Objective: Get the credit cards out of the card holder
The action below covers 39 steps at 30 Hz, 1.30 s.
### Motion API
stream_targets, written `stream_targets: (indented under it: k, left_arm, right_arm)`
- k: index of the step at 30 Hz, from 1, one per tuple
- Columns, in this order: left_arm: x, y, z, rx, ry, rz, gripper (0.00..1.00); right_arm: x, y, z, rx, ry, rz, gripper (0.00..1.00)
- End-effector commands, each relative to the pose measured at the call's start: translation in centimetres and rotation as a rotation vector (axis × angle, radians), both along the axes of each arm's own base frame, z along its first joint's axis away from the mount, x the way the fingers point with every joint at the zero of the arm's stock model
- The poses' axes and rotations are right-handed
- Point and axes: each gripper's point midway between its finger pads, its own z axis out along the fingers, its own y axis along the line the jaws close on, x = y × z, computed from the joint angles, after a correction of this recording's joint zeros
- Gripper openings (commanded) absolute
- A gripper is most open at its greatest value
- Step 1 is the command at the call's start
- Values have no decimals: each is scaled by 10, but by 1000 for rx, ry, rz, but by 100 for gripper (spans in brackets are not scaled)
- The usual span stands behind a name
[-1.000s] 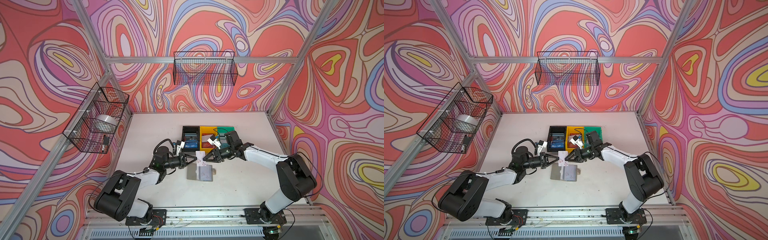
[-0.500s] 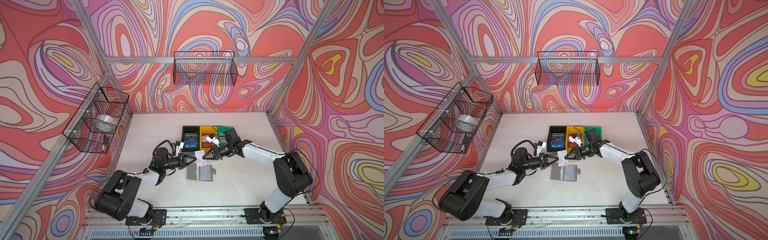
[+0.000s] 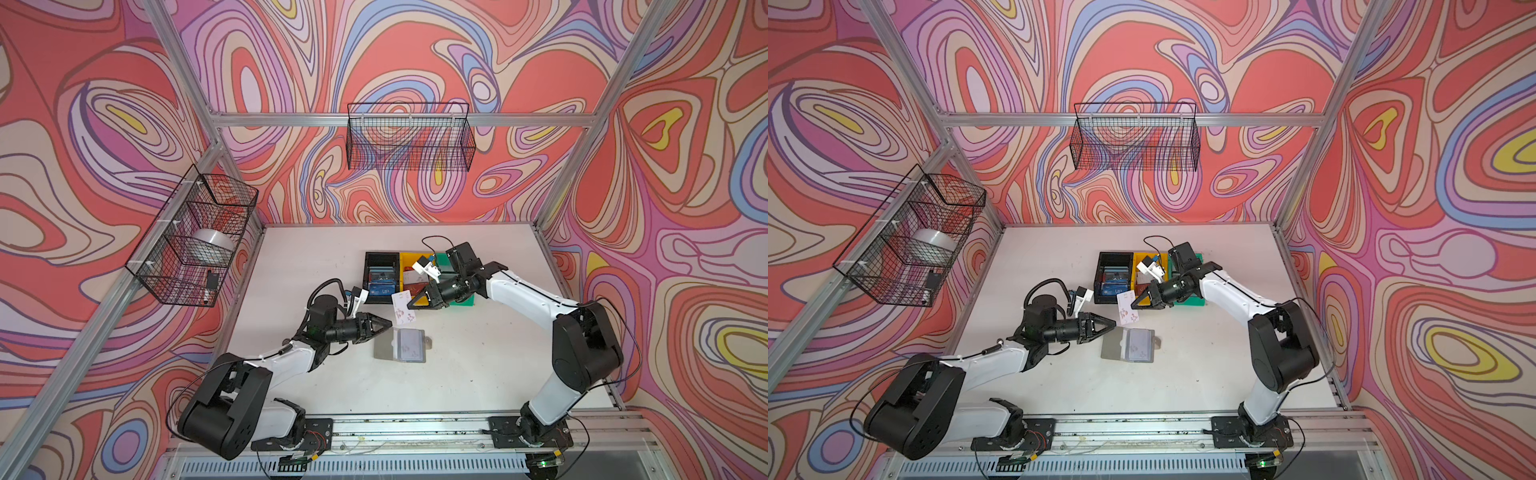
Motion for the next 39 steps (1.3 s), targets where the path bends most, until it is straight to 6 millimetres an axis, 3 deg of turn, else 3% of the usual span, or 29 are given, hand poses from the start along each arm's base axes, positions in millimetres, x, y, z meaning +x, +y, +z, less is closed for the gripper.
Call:
stream_targets:
  k: [1,7,15,30,35,37,39]
  left_arm:
    - [0,9,2,68,-28,-5,33]
    - [6,24,3,101,-14,15,34]
    - [13,23,-9,109,6,8,34]
    - [19,23,-16,96,27,7,34]
    - [19,23,-15,95,28,9,34]
    - [27,21,-3,85,-6,9,34]
    - [27,21,-3,86,-5,9,34]
  right_arm:
    - [9,-24,-30,-254,0,17,0]
    - [62,-45,-33,-512,-144,28,0]
    - [122,-76,-16,-796,-415,129,0]
    - [144,-89,-44,-900,-731,453,0]
    - [149,-82,-48,-881,-784,489,0]
    - [150,-77,-46,-867,-807,500,0]
    - [151,-71,-44,-865,-836,513,0]
